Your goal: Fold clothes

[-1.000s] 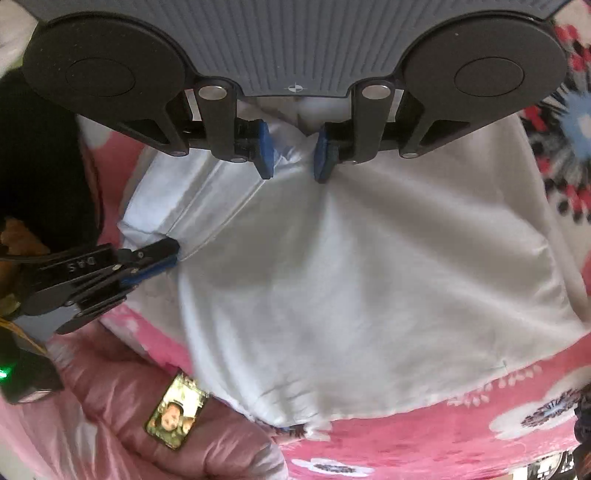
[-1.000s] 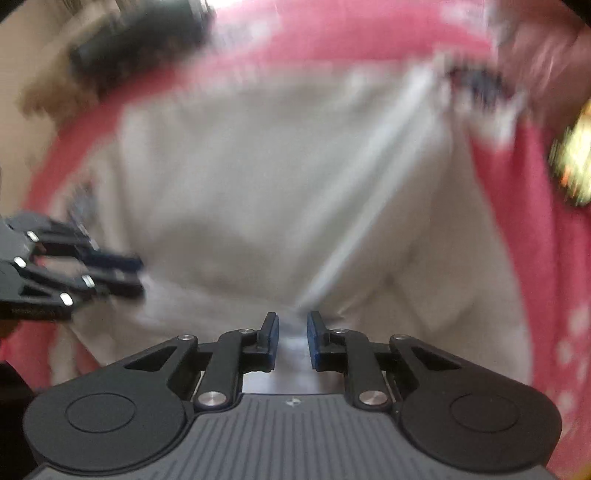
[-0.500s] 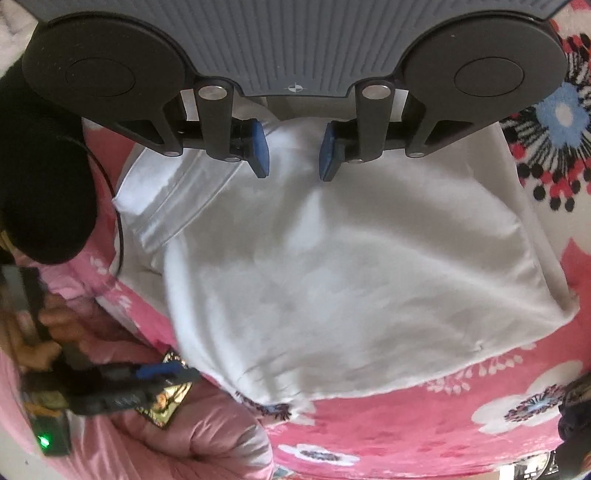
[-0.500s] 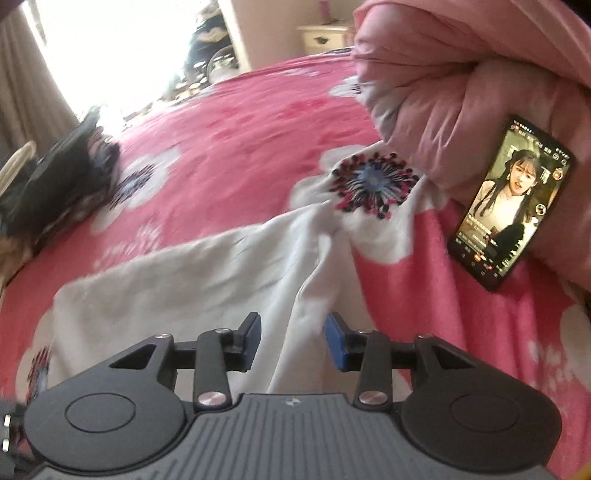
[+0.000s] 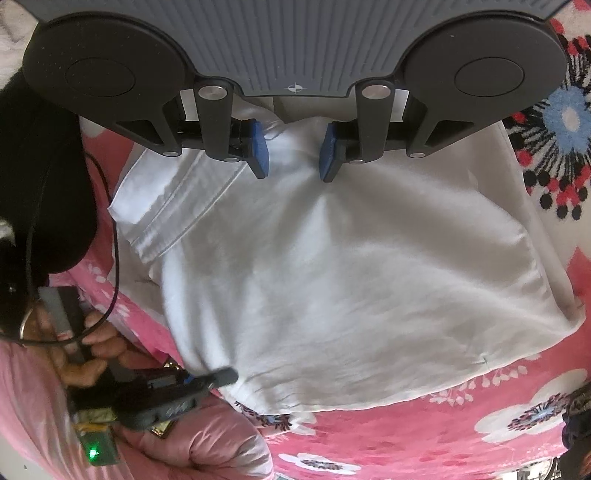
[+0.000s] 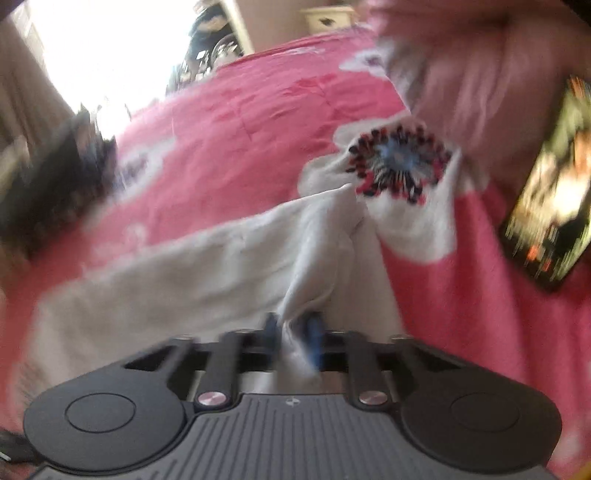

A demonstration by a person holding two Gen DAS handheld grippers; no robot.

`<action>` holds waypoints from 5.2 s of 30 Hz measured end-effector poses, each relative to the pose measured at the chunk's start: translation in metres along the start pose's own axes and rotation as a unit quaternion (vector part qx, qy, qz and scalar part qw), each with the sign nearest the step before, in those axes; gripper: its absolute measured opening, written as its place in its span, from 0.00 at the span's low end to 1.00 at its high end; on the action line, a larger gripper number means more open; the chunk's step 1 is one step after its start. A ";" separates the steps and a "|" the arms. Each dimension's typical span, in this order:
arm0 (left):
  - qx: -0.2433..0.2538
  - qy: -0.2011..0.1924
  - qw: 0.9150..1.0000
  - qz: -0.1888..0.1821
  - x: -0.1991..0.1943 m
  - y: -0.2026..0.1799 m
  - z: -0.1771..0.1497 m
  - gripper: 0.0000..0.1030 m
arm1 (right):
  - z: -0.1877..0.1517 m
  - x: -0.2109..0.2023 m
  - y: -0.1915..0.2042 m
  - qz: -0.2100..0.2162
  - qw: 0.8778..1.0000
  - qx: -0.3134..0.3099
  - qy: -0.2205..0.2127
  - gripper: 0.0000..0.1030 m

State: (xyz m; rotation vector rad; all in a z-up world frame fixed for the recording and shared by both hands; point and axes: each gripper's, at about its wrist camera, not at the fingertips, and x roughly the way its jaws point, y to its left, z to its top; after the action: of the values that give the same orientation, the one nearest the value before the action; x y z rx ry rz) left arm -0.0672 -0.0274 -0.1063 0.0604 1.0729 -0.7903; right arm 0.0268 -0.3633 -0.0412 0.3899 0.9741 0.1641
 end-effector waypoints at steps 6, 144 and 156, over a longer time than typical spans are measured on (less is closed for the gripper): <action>-0.002 0.002 1.000 -0.007 -0.001 0.003 -0.001 0.30 | -0.003 -0.002 -0.063 0.133 0.969 0.209 -0.003 0.08; -0.350 -0.129 0.927 -0.018 -0.035 0.149 0.037 0.10 | -0.190 -0.007 0.238 -0.012 0.956 -0.294 0.001 0.04; -0.259 -0.153 0.954 -0.011 -0.027 0.079 0.103 0.09 | -0.138 -0.048 0.172 -0.030 0.975 -0.214 -0.058 0.04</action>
State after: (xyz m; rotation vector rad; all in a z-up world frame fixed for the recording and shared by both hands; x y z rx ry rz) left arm 0.0526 0.0034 -0.0580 -0.5058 0.9539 -0.4948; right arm -0.1083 -0.1861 -0.0058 -0.0255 0.8069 0.2858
